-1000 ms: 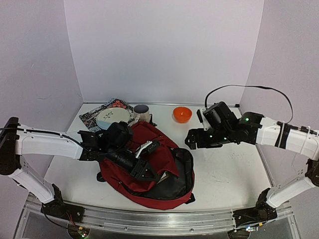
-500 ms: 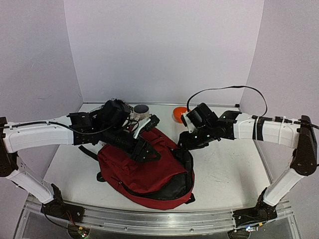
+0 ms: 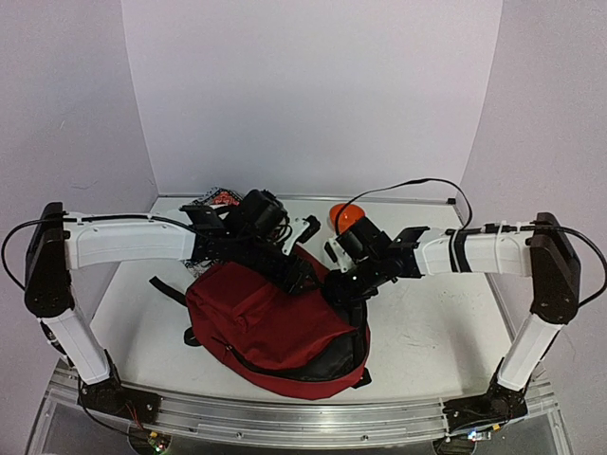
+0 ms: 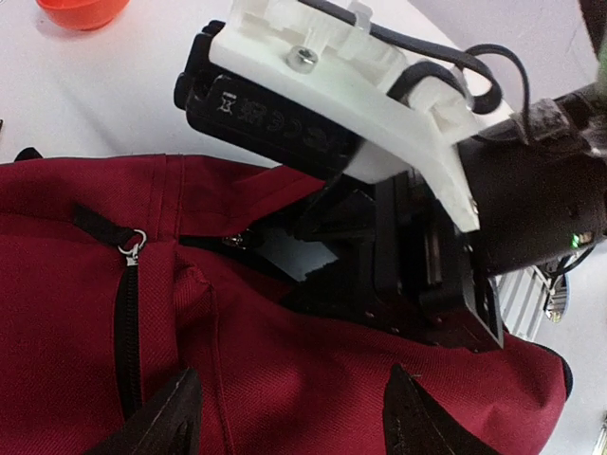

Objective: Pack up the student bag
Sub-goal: Grab the largest pocket of the student bag, then hold the student bag at the center of the board.

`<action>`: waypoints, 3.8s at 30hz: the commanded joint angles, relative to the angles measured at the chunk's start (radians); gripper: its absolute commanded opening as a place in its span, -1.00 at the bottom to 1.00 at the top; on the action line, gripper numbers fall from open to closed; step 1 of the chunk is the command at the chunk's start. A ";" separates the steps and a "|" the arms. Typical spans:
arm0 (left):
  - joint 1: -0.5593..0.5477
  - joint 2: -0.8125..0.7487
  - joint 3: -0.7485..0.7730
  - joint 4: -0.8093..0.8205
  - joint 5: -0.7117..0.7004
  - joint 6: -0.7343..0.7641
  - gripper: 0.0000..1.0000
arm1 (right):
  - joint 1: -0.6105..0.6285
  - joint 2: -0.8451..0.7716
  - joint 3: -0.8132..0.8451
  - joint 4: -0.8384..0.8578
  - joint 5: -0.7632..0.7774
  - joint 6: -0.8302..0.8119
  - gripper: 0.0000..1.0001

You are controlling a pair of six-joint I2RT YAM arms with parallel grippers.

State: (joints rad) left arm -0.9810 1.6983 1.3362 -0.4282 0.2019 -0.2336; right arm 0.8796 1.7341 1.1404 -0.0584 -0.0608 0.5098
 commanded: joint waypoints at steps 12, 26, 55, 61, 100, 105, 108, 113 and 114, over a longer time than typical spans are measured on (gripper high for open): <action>-0.019 0.020 -0.084 -0.086 -0.149 0.060 0.23 | 0.009 0.082 0.068 -0.072 0.275 -0.003 -0.06; -0.024 0.009 -0.084 -0.081 -0.149 0.083 0.20 | 0.009 0.213 0.173 -0.046 0.264 -0.061 -0.13; -0.016 -0.088 -0.127 0.031 -0.243 0.076 0.14 | -0.028 -0.026 0.046 0.005 0.217 -0.130 -1.00; 0.027 -0.083 -0.082 0.032 -0.244 0.115 0.15 | -0.027 -0.060 0.004 -0.026 0.150 -0.160 -1.00; 0.096 0.213 0.129 0.222 -0.019 0.433 -0.99 | -0.027 -0.170 0.049 -0.102 -0.028 -0.208 -1.00; 0.106 0.195 0.123 0.259 -0.035 0.408 -1.00 | -0.027 -0.212 0.006 -0.142 -0.041 -0.194 -1.00; 0.119 0.188 0.115 0.274 -0.055 0.383 -1.00 | -0.027 -0.246 -0.025 -0.172 -0.044 -0.179 -1.00; 0.143 0.173 0.113 0.294 -0.001 0.329 -1.00 | -0.027 -0.298 -0.077 -0.204 -0.059 -0.164 -0.95; 0.143 0.170 0.114 0.297 0.024 0.323 -1.00 | -0.027 -0.304 -0.084 -0.206 -0.056 -0.161 -0.91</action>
State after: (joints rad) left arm -0.8850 1.9068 1.4269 -0.1914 0.2357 0.1386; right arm 0.8391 1.5079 1.0905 -0.1572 -0.0693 0.3354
